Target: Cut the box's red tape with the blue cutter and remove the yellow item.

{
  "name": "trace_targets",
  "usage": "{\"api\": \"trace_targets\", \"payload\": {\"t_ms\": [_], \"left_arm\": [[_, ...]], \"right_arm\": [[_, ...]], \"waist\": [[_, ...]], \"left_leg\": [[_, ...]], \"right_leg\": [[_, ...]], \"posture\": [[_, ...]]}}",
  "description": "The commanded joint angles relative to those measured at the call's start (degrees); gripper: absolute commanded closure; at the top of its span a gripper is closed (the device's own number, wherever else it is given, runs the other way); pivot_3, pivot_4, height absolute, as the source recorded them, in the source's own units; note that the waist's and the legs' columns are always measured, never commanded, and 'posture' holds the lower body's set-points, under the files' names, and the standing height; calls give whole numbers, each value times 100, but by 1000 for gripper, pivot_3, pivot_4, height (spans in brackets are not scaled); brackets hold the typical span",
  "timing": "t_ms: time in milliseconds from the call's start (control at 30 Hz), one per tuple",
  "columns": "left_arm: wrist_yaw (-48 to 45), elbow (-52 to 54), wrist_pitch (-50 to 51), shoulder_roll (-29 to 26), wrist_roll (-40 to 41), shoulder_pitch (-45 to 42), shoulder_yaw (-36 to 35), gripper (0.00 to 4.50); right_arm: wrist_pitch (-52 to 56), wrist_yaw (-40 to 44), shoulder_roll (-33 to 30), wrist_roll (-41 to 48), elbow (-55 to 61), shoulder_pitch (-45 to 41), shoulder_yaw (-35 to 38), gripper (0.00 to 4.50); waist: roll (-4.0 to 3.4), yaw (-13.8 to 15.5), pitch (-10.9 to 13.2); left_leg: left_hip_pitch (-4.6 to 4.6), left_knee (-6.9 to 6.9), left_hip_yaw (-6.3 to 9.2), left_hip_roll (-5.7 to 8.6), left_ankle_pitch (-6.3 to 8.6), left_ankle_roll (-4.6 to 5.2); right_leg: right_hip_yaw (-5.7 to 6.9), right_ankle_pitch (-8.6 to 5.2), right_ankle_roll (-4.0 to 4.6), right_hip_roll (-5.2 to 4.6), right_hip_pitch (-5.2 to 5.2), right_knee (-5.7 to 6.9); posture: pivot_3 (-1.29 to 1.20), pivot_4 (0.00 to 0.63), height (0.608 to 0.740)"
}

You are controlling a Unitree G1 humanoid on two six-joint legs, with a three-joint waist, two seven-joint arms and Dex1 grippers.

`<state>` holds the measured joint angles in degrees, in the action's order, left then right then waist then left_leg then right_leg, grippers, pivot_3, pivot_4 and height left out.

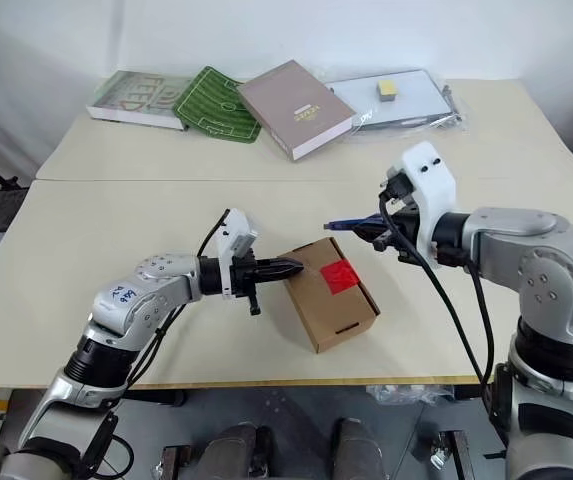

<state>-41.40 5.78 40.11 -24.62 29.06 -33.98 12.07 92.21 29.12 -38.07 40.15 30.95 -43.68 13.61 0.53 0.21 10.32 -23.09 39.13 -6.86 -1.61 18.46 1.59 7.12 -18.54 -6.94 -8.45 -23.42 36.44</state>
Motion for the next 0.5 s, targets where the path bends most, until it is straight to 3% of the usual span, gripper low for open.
{"api": "trace_targets", "payload": {"t_ms": [33,500], "left_arm": [[-91,-33,195,65,-114,-81,160,4479],[-227,626,1430,-455,-240,-182,476,4479]], "right_arm": [[29,-269,-209,354,264,112,230,4337],[29,-880,-745,1329,178,294,225,4337]], "waist": [[0,9,0],[2,24,-2]], "left_leg": [[0,0,0,0,0,0],[4,3,3,-1,-1,2]], "right_leg": [[0,0,-1,0,0,0],[-1,1,-2,-1,8,-2]], "posture": [[0,150,740],[0,150,740]]}}
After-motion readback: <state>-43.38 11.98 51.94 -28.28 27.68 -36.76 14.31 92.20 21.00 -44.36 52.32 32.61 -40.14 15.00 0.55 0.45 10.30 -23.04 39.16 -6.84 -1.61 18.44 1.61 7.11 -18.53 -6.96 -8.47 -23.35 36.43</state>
